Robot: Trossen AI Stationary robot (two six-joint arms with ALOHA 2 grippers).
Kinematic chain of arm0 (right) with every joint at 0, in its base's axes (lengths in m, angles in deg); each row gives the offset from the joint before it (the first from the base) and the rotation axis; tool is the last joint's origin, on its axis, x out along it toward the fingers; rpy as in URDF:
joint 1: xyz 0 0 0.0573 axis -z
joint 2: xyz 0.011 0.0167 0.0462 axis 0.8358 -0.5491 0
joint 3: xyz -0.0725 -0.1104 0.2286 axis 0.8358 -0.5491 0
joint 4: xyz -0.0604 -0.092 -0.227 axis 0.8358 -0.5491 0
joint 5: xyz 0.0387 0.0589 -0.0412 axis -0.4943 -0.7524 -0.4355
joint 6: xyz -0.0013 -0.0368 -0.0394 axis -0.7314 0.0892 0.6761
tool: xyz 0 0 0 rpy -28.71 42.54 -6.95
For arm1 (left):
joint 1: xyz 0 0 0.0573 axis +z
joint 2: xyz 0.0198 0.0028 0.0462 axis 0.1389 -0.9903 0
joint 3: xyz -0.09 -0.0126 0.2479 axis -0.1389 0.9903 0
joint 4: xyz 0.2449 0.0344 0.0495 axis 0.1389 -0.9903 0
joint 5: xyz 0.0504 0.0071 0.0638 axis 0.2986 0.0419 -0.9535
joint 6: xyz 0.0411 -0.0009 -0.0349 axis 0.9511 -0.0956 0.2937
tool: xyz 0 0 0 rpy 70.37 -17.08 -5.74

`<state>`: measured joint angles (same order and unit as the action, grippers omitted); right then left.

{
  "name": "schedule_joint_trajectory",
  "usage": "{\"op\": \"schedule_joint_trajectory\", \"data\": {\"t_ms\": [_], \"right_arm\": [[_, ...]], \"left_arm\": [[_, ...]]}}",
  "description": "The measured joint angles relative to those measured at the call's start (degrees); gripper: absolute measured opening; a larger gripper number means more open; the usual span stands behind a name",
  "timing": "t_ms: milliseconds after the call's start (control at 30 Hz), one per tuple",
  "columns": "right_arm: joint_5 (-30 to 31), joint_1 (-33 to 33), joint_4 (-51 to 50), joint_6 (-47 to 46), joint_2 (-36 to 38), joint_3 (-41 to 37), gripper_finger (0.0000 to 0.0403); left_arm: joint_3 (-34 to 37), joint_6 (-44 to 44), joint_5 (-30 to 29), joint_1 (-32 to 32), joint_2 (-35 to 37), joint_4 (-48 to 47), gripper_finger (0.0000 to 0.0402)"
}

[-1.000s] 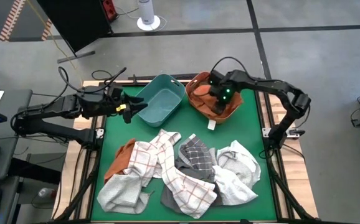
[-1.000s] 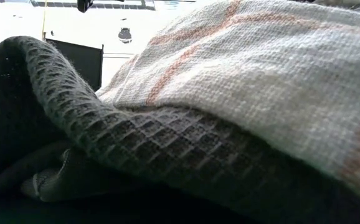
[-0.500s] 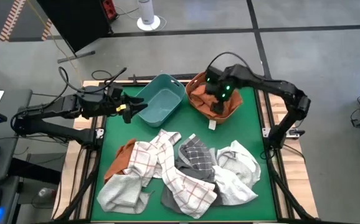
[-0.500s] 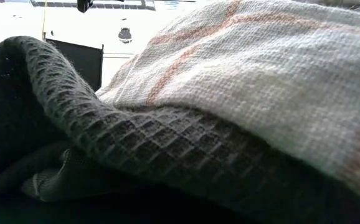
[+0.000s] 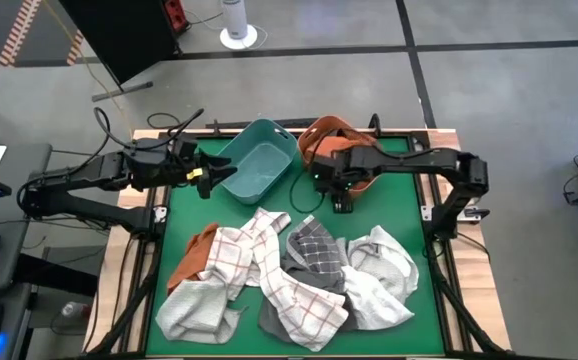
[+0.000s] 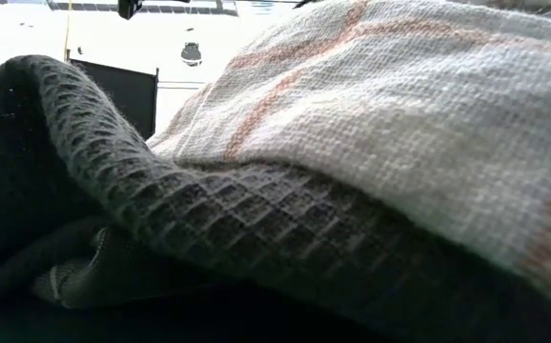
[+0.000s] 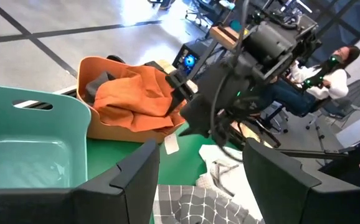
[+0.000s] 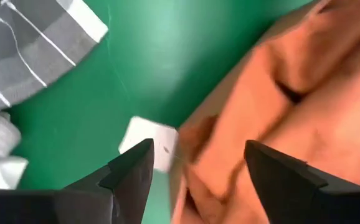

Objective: Sort towels by color in basket
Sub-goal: Put the orange towel into the orange bin

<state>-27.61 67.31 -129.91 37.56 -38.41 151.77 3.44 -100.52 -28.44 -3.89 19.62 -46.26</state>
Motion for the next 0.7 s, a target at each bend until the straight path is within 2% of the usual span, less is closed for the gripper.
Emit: {"op": "schedule_joint_trajectory", "data": {"t_ms": [233, 400, 500, 600, 700], "right_arm": [[0.3, -0.7, -0.9, -4.0, -4.8, 0.0, 0.0283], [10.6, -1.4, -1.8, -6.9, -8.2, 0.0, 0.028], [14.2, -1.1, -1.5, -6.9, -9.5, 0.0, 0.0272], [14.7, -0.6, -1.1, -6.7, -9.8, 0.0, 0.0242], [13.2, -0.5, -1.1, -6.6, -9.2, 0.2, 0.0181]], "left_arm": [[0.0, 0.1, 0.0, 0.0, 0.0, 0.0, 0.0219], [0.0, 0.1, 0.0, 0.0, 0.0, -0.3, 0.0219], [0.0, 0.1, 0.6, 0.0, 0.0, -0.4, 0.0219], [0.0, 0.0, 1.7, 0.0, 0.0, -0.4, 0.0219], [0.0, 0.0, 2.3, 0.0, 0.0, -0.5, 0.0219]]}}
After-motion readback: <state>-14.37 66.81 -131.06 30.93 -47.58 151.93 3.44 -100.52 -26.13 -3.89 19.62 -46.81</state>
